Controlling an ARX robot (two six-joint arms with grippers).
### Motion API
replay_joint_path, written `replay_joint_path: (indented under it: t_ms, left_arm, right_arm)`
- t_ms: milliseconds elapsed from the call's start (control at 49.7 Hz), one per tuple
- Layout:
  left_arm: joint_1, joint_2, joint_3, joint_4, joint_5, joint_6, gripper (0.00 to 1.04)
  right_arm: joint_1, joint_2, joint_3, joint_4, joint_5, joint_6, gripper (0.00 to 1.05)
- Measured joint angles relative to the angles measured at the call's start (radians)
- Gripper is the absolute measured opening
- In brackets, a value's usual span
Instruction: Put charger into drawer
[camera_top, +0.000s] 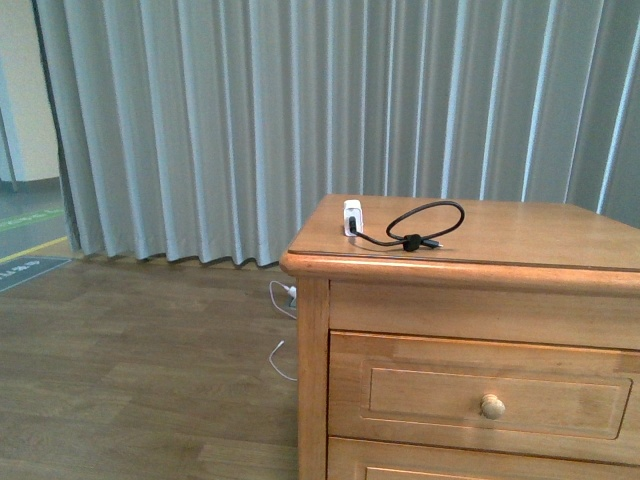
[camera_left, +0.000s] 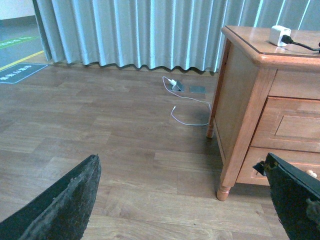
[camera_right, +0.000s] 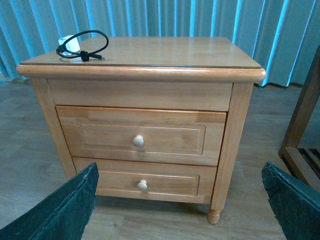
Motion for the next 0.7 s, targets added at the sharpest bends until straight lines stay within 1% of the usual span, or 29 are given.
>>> replay_joint_path:
  t_ms: [704]
  left_arm:
    - [0.0, 0.0, 0.0, 0.0, 0.0, 0.0, 0.99]
  right_arm:
    - [0.0, 0.0, 0.0, 0.0, 0.0, 0.0, 0.97]
